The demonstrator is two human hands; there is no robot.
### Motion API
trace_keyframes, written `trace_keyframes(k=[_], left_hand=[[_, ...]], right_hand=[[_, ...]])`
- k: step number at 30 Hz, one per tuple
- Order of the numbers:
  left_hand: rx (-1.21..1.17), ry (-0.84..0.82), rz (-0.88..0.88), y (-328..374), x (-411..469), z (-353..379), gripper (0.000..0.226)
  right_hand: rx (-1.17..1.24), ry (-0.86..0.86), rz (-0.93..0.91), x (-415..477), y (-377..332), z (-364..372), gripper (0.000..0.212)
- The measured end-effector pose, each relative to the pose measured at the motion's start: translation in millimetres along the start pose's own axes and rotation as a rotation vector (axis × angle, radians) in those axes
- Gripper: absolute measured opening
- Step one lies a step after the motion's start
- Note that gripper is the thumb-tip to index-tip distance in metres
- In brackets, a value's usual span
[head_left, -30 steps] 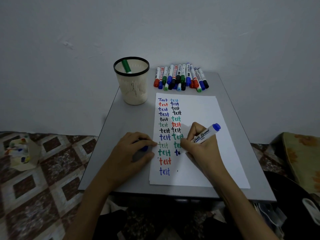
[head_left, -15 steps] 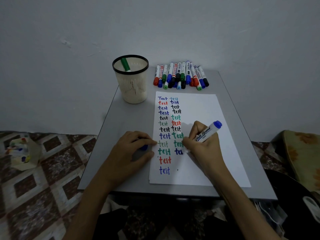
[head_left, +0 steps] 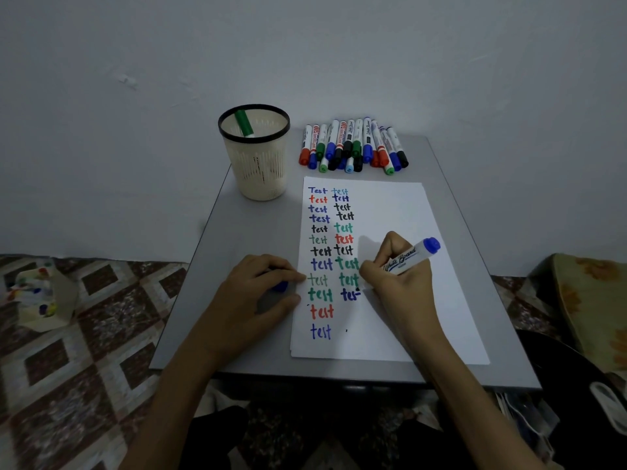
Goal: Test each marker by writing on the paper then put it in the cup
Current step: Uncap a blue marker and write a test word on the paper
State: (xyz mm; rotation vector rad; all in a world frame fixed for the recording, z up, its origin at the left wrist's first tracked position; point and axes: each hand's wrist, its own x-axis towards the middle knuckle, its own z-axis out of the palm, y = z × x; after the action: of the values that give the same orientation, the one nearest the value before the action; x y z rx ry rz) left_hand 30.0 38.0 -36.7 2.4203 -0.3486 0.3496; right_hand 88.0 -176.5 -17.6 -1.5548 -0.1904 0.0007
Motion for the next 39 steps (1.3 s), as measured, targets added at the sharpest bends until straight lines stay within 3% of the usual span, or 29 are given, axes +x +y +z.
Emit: trace_keyframes(k=[6,11,14,19,26,39], left_hand=[[0.004,-0.004,-0.003,1,0,-1,0.037],[0.001,0.031,-0.017,2,-2,-1,0.044],[0.029,0.104,-0.060,1,-3,-2,0.051],[0.024,0.150,-0.082,-1,-2,0,0.036],[-0.132,0.148,0.009,2,-1,-4,0.029],[-0.124,0.118,0.112,12,-2,-7,0.036]], right_hand=[[-0.026,-0.044,0.012,0,-5,1,0.030],[0.260,0.129,-0.013,-1,-11,-3,0.026],[0.267,0.173,-0.077,-2,-11,-6,0.027],[0.301,0.129,-0.045,1,-15,-5,0.013],[0.357,0.083,0.029,-8,-25,13,0.032],[0.349,-0.015,0.144,-14,-16,30,0.034]])
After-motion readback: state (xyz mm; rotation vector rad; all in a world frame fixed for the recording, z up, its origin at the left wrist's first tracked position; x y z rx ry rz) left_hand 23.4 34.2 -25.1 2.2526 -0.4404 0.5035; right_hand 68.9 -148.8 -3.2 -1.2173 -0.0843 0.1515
